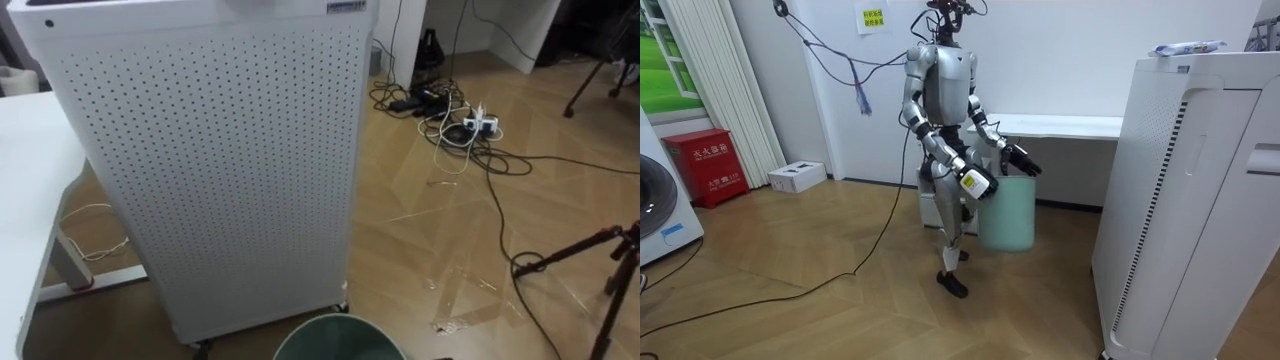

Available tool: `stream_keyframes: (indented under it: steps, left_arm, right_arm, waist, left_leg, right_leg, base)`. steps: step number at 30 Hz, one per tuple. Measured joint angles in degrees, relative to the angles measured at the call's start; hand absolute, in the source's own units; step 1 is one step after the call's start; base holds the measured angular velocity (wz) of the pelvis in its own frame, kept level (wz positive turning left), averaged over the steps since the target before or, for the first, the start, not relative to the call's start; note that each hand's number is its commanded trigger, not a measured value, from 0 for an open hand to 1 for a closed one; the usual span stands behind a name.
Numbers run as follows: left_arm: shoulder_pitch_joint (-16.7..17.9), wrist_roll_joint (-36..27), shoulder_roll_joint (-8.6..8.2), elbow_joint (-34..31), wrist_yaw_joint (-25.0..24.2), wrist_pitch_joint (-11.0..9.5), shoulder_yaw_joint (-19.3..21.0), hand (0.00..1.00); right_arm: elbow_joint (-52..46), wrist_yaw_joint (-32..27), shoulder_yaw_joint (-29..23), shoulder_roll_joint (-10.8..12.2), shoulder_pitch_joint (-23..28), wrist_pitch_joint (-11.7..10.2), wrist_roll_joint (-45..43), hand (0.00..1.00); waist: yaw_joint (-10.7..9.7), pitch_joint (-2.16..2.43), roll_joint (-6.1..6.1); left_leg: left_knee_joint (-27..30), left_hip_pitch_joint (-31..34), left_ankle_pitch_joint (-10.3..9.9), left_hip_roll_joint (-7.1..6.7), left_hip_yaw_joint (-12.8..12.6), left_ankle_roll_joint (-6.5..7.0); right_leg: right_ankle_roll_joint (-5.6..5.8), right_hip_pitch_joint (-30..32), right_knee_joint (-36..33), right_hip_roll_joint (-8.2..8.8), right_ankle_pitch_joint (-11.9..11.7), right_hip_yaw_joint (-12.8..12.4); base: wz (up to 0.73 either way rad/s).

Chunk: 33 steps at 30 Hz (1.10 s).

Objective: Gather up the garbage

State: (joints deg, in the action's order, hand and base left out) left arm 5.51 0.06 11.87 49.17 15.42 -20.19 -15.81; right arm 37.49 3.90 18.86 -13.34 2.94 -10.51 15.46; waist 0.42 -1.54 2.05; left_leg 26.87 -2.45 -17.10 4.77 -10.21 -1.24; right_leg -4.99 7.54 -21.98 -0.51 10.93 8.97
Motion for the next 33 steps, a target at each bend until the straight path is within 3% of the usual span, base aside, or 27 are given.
stream_keyframes:
  steps: [2,4,7,9,10,11,12,13,14,16,18,19,20,21,22,23,25,26,27,28,30,31,33]
  left_arm:
    - [0.8,-0.8,0.13,1.1,0.3,0.2,0.1,0.00]
    - [0.9,-0.7,-0.03,2.3,0.3,0.2,0.0,0.00]
    - [1.0,-0.7,-0.03,2.8,0.3,0.2,0.0,0.00]
    - [1.2,-0.8,0.00,3.5,0.4,0.2,0.1,0.00]
    - [1.4,-0.9,-0.03,4.4,0.4,0.2,0.1,0.00]
    - [1.7,-1.6,-0.01,5.5,0.4,0.2,0.1,0.00]
    - [1.8,-2.2,-0.01,6.0,0.4,0.2,0.1,0.00]
    - [2.3,-3.5,-0.04,6.9,0.3,0.2,1.0,0.00]
    - [3.0,-4.3,-0.07,7.7,0.3,0.2,2.2,0.00]
    - [4.0,-5.2,0.53,8.9,0.4,0.2,2.8,0.00]
    - [5.1,-5.5,0.51,9.0,0.4,0.2,3.7,0.00]
    - [5.4,-5.7,0.32,9.1,0.2,0.4,4.2,0.00]
    - [5.4,-6.3,0.28,9.1,0.1,0.4,5.2,0.00]
    - [5.6,-6.4,0.27,9.1,0.0,0.4,5.6,0.00]
    - [5.7,-6.7,0.19,9.1,-0.2,0.7,5.8,0.00]
    - [5.2,-6.7,0.39,9.2,-0.3,1.5,5.8,0.00]
    - [4.7,-6.7,-0.08,9.3,-0.3,1.8,5.6,0.00]
    - [4.6,-6.7,-0.08,9.7,-0.4,2.0,5.5,0.00]
    - [4.6,-6.7,-0.04,9.8,-0.4,2.1,5.5,0.00]
    - [4.5,-6.7,0.05,10.0,-0.3,2.4,5.6,0.00]
    - [4.1,-6.7,0.05,10.2,0.2,2.5,5.5,0.00]
    - [3.8,-6.6,0.05,10.2,0.3,2.5,5.4,0.00]
    - [3.5,-6.1,-0.07,10.2,0.8,2.5,5.5,0.00]
  right_arm:
    - [0.0,-0.5,-0.2,-0.7,0.2,0.0,0.2,1.00]
    - [0.0,-0.9,-0.5,-0.9,0.4,0.1,0.2,1.00]
    - [0.2,-1.3,-1.1,-0.9,0.4,0.1,0.2,1.00]
    - [0.2,-1.4,-1.1,-0.9,0.4,0.1,0.7,1.00]
    - [0.2,-1.3,-1.1,-0.9,0.4,0.1,1.9,1.00]
    - [0.1,-1.3,-1.1,-0.9,0.7,0.2,2.8,1.00]
    - [0.1,-1.3,-1.1,-0.9,0.9,0.2,3.1,1.00]
    - [0.1,-1.3,-1.1,-0.8,1.2,0.2,3.3,1.00]
    - [-0.1,-1.3,-1.3,-0.6,1.6,0.2,3.3,1.00]
    - [-0.1,-2.0,-1.7,-0.5,1.9,0.2,3.2,1.00]
    - [-0.2,-3.2,-2.3,-0.6,2.1,0.1,2.9,1.00]
    - [-0.2,-4.3,-2.6,-0.5,2.1,0.1,2.5,1.00]
    - [-0.2,-5.1,-2.7,-0.5,2.1,0.3,2.1,1.00]
    - [-0.2,-5.2,-2.7,-0.6,2.1,0.4,2.1,1.00]
    - [-0.4,-5.3,-3.0,-1.4,2.1,0.6,2.0,1.00]
    - [-0.4,-5.4,-3.7,-1.2,2.2,1.0,2.3,1.00]
    - [-0.6,-5.8,-4.3,-1.6,2.2,1.0,2.6,1.00]
    - [-1.1,-6.1,-4.4,-1.5,2.2,1.0,2.6,1.00]
    - [-1.6,-6.3,-4.4,-1.5,2.3,1.0,2.6,1.00]
    - [-2.0,-6.7,-4.4,-1.5,2.3,0.9,2.9,1.00]
    - [-2.0,-7.1,-4.4,-1.4,2.3,0.9,4.5,1.00]
    - [-2.0,-7.5,-4.5,-1.4,2.3,0.8,4.6,1.00]
    - [-2.1,-7.5,-4.6,-1.4,2.1,0.5,4.9,1.00]
  waist:
    - [-0.2,-0.13,-0.21]
    - [-0.2,-0.13,-0.30]
    - [0.4,-0.21,-0.01]
    - [1.6,-0.20,0.04]
    - [2.5,-0.10,-0.11]
    - [2.6,0.09,0.03]
    - [2.6,0.28,0.17]
    - [2.8,0.64,0.50]
    - [2.7,1.11,1.00]
    - [2.8,1.26,1.27]
    - [2.9,1.15,1.18]
    - [2.8,0.99,1.14]
    - [3.2,0.38,1.22]
    - [3.2,0.47,1.09]
    - [2.8,0.76,0.62]
    - [3.1,1.04,1.48]
    - [3.4,0.98,1.87]
    - [4.1,0.85,2.16]
    - [4.1,0.75,2.28]
    - [4.0,0.66,2.24]
    - [4.1,0.64,2.30]
    - [3.3,0.73,1.85]
    - [3.1,0.70,0.88]
  left_leg:
    - [7.7,3.2,0.3,1.43,0.5,-0.51]
    - [11.7,6.9,0.2,1.44,2.8,-1.02]
    - [9.9,15.2,-0.5,0.46,2.7,-0.53]
    - [4.9,19.4,1.4,-0.45,2.3,-1.13]
    - [-0.9,21.0,4.6,-0.74,2.6,-0.85]
    - [-5.4,21.9,9.2,-1.35,2.7,-0.32]
    - [-7.6,21.9,11.4,-1.64,2.7,0.01]
    - [-10.4,21.0,15.5,-2.10,2.7,0.47]
    - [-11.5,19.7,17.3,-2.78,2.4,1.83]
    - [-9.7,18.9,18.3,-3.24,2.0,3.30]
    - [-6.1,19.3,15.2,-3.37,1.0,3.59]
    - [-1.5,20.9,13.4,-3.20,-0.2,3.77]
    - [2.6,23.0,12.3,-2.93,-3.3,3.81]
    - [1.3,23.0,12.4,-3.15,-4.6,3.77]
    - [-2.7,22.9,12.9,-3.53,-5.4,5.22]
    - [-1.3,22.3,11.8,-5.27,-5.6,7.46]
    - [0.8,21.7,8.6,-6.68,-6.1,8.28]
    - [1.9,20.9,7.1,-7.28,-6.7,8.60]
    - [2.3,20.4,6.2,-7.65,-6.8,8.86]
    - [3.3,19.6,4.5,-7.81,-7.3,9.23]
    - [2.5,17.5,3.2,-8.57,-6.8,9.62]
    - [1.7,16.1,2.6,-8.63,-5.7,9.82]
    - [-0.3,14.3,2.3,-8.47,-3.9,9.86]
  right_leg:
    - [-0.80,-1.2,-0.7,-0.38,1.4,0.7]
    - [-1.43,-1.6,-1.2,-0.64,2.5,0.6]
    - [-2.21,-2.1,-1.1,-0.63,3.6,0.6]
    - [-2.37,-2.8,-0.9,-0.57,4.2,0.5]
    - [-2.29,-3.3,-0.9,-0.60,4.7,0.5]
    - [-1.65,-3.7,-1.0,-0.54,5.5,0.3]
    - [-1.37,-4.1,-1.1,-0.44,5.9,0.2]
    - [-0.88,-5.0,-1.1,-0.26,6.9,-0.3]
    - [-0.18,-5.5,-0.9,0.12,7.5,-0.7]
    - [0.43,-7.3,0.7,0.64,8.0,-0.9]
    - [1.01,-9.3,2.1,1.29,8.5,-0.8]
    - [1.31,-10.8,2.3,1.67,9.0,-1.1]
    - [1.51,-12.1,2.3,2.26,9.8,-2.2]
    - [1.73,-12.6,2.2,2.48,10.4,-2.7]
    - [2.23,-13.1,1.0,2.85,12.6,-2.4]
    - [3.45,-12.5,-2.5,4.96,15.3,-1.9]
    - [5.17,-10.5,-10.2,7.60,16.4,-0.3]
    - [6.46,-8.6,-17.3,9.70,15.7,0.9]
    - [7.83,-7.8,-20.4,10.69,14.8,1.5]
    - [8.35,-6.3,-25.6,12.03,12.2,2.3]
    - [8.30,-4.2,-31.5,12.81,6.2,2.7]
    - [8.17,-2.9,-34.6,12.76,1.9,2.8]
    - [8.04,0.0,-36.0,12.30,3.4,3.0]
  base:
    - [0.33]
    - [0.37]
    - [0.13]
    - [-0.18]
    - [-0.24]
    - [-0.18]
    - [-0.07]
    - [0.00]
    - [0.00]
    - [-0.06]
    - [-0.01]
    - [0.05]
    - [0.10]
    - [0.19]
    - [0.25]
    - [0.30]
    - [0.14]
    - [0.00]
    - [0.00]
    - [0.16]
    - [0.25]
    - [0.33]
    - [0.32]
